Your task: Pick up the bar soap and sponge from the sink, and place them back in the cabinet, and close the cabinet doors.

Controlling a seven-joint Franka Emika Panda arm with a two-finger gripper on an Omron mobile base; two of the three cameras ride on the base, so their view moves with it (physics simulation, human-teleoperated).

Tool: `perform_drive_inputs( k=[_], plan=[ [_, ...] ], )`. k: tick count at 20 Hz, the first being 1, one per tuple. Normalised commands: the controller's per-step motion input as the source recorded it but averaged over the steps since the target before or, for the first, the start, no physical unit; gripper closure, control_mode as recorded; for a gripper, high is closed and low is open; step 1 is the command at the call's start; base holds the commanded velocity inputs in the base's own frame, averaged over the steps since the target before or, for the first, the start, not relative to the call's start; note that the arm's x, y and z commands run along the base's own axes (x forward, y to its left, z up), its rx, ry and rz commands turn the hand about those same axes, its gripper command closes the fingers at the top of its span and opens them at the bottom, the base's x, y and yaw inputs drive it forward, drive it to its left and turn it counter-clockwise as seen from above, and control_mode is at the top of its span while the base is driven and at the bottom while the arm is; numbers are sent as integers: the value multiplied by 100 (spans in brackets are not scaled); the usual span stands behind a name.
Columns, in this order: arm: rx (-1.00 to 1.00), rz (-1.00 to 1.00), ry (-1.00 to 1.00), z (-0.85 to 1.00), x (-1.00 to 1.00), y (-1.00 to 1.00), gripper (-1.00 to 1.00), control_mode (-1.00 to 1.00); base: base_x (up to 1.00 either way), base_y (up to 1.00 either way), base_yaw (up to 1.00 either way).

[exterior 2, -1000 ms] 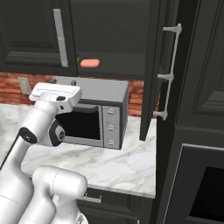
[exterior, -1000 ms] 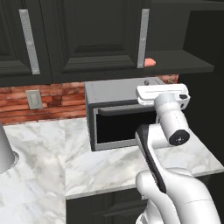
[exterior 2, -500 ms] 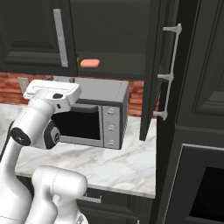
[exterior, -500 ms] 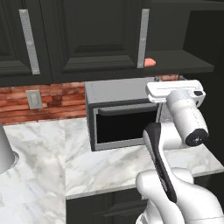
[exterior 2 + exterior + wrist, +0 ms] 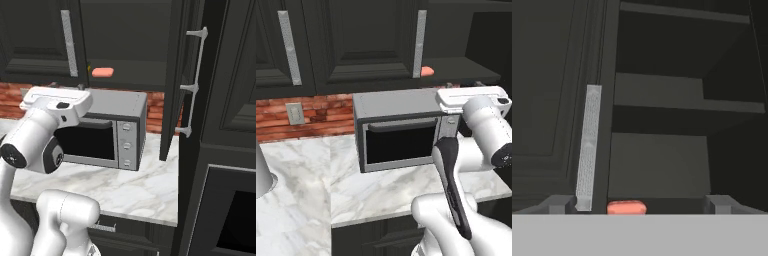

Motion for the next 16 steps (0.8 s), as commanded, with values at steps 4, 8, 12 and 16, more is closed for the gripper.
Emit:
perform_drive_inputs(
  k=[4, 8, 12, 16],
  plan=[
    [0, 0, 0, 2, -46, -14, -100, -100, 0, 0, 0],
    [0, 0, 0, 0, -47, -15, -100, -100, 0, 0, 0],
    [0, 0, 0, 0, -46, -17, -100, -100, 0, 0, 0],
    [0, 0, 0, 0, -43, -18, -100, -100, 0, 0, 0]
  ],
)
